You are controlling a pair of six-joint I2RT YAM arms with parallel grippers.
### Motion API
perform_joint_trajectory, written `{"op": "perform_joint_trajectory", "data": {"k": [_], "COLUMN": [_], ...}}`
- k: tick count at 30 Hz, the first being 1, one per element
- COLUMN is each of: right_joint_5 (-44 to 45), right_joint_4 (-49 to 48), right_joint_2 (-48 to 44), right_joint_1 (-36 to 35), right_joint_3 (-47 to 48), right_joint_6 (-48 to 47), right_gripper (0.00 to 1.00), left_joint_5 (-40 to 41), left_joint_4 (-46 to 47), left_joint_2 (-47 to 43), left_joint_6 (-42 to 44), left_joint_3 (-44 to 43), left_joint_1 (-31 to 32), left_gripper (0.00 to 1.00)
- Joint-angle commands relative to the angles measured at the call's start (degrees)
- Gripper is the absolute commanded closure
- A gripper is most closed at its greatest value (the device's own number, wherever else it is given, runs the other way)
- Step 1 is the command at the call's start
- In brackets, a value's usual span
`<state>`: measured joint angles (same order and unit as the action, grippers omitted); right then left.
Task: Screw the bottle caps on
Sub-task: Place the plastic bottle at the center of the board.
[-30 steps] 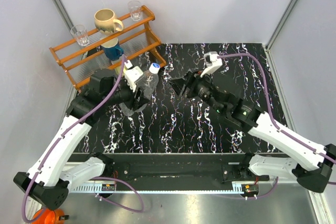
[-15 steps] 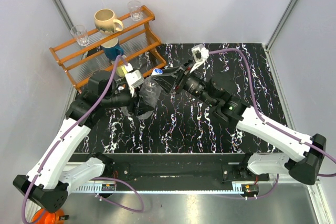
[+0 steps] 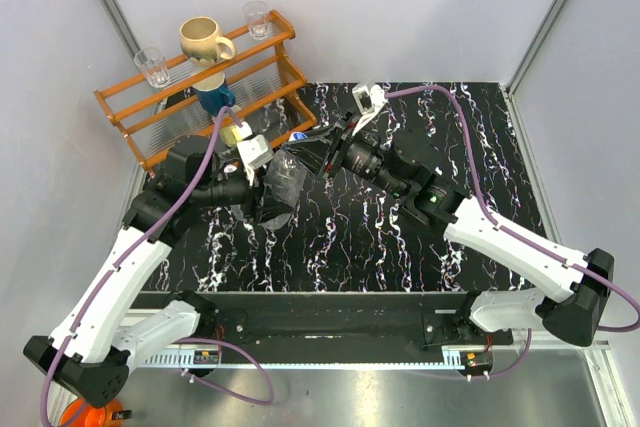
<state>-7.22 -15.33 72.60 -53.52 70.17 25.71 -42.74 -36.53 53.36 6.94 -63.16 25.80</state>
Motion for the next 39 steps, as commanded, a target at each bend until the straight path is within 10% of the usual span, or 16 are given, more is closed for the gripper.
{"op": "perform_joint_trajectory", "data": {"k": [1,6,11,39], "right_joint_5": [-2.71,-1.31,0.37,6.78], "right_joint_4": [2.58,7.94,12.52,-20.79], "right_joint_2": [-0.70,-1.41,1.66,26.36], "right_joint_1": [-0.27,-0.27,-0.27,-3.00], "right_joint_3": [2.78,4.18,5.68,-5.30], "right_joint_6": [-1.89,-9.26,-18.41,-28.62], "right_gripper": [0.91,0.94,0.94,0.92], "left_joint_5": [3.97,8.89,15.14,21.21], "left_joint_4": [2.61,-0.28,-7.67,-19.54], "left_joint_2": [-0.28,-0.19,-2.82,-5.20], "left_joint_6": [-0.35,1.67,7.38,4.66], "left_joint_3": [-1.00,-4.69,-9.61,-8.56], "left_joint_1": [-0.40,-0.67,-0.58,-6.20], "left_gripper": [0.86,0.25,0.03,0.01]}}
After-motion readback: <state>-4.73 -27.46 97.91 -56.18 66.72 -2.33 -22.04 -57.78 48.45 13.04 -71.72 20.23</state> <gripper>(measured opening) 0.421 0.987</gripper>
